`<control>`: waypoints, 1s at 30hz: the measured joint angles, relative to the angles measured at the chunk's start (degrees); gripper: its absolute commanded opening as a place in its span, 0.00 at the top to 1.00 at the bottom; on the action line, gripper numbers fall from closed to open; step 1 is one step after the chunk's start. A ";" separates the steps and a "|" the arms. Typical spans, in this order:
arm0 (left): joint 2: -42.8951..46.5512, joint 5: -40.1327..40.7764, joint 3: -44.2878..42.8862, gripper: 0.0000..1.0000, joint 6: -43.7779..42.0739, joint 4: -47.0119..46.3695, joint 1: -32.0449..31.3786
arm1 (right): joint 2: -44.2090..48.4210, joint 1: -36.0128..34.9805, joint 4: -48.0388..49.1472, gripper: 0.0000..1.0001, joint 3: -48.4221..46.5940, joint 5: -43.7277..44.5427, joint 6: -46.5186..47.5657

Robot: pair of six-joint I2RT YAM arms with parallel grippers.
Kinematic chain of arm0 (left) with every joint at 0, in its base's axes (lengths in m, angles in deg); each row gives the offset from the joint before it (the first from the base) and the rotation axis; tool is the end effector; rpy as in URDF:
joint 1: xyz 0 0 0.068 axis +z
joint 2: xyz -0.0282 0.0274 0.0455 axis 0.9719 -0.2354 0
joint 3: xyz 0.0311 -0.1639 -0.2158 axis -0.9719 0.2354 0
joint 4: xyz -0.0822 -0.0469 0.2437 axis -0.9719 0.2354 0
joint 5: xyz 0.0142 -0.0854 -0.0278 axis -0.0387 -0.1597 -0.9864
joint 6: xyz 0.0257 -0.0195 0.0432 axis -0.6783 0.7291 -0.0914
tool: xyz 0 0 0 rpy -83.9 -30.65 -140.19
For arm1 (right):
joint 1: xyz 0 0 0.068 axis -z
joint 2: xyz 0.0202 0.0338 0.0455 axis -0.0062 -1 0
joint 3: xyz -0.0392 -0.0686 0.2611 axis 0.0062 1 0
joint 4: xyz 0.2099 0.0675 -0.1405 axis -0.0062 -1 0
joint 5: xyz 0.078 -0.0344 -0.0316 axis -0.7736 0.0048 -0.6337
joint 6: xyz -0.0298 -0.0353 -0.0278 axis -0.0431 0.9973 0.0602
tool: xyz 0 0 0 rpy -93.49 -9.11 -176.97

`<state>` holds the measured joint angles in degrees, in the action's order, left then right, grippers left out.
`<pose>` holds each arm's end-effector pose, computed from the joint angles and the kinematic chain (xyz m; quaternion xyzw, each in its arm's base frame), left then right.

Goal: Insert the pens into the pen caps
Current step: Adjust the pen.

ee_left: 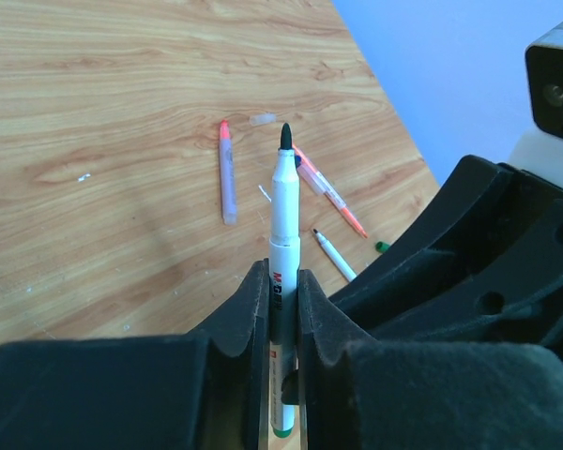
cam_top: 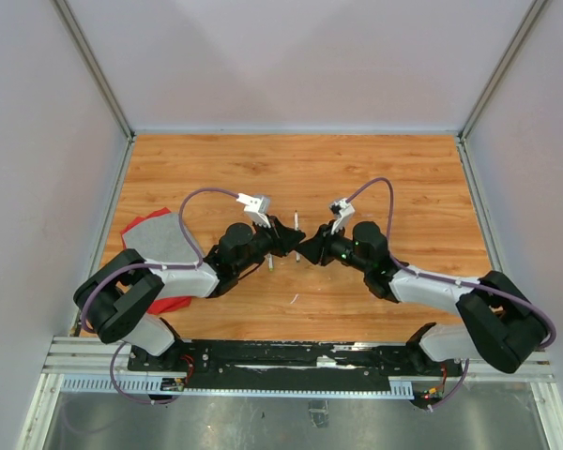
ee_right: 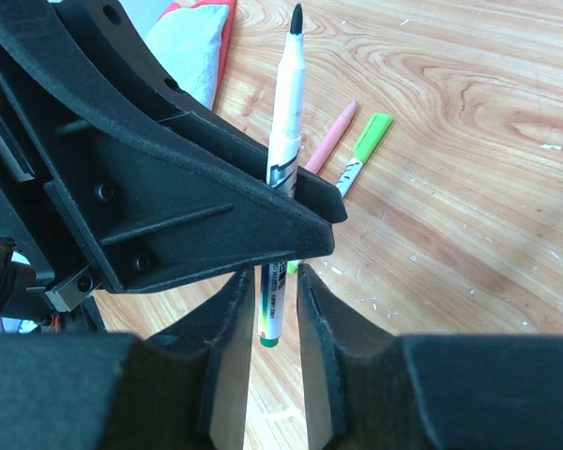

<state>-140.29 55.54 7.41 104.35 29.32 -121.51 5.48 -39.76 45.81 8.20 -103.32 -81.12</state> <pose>0.2065 -0.2079 0.1930 0.0549 0.7439 -0.4418 0.4984 0.1986 0.1772 0.2052 -0.1458 0.7360 0.4766 0.4583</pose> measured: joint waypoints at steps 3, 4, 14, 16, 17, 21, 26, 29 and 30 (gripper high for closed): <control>0.00 -0.37 0.00 1.00 -0.09 0.02 0.00 | 1.49 0.00 -1.92 0.64 0.00 0.09 1.36; 0.00 -0.42 0.00 0.99 -0.15 0.02 0.00 | 2.08 0.00 -2.71 0.61 0.00 0.22 1.84; 0.00 -1.60 0.00 1.00 -0.48 0.44 -0.02 | 3.17 0.00 -7.87 0.53 0.00 -0.98 5.20; 0.00 -1.66 0.00 1.00 -0.61 0.44 -0.02 | 2.47 0.00 -7.93 0.57 0.00 -1.46 5.42; 0.00 -1.70 0.00 0.99 -0.63 0.44 -0.02 | 2.19 0.00 -7.93 0.59 0.00 -1.68 5.49; -0.04 -1.97 0.00 0.99 -0.83 0.59 -0.02 | 1.64 0.00 -7.91 0.71 -0.13 -2.21 5.64; -0.04 -1.90 0.00 0.99 -0.98 0.66 0.00 | 1.31 -0.46 -7.89 0.86 -0.81 -2.97 5.60; -0.04 -1.79 0.00 1.00 -1.05 0.90 0.00 | 1.09 -0.61 -7.91 0.91 -0.90 -3.17 5.51; -0.07 -1.77 0.00 0.99 -1.05 0.90 0.00 | 1.09 -0.61 -7.91 0.92 -0.90 -3.17 5.44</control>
<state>-140.36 53.77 7.41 103.30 30.22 -121.51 6.57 -40.37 37.90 7.31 -106.49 -75.67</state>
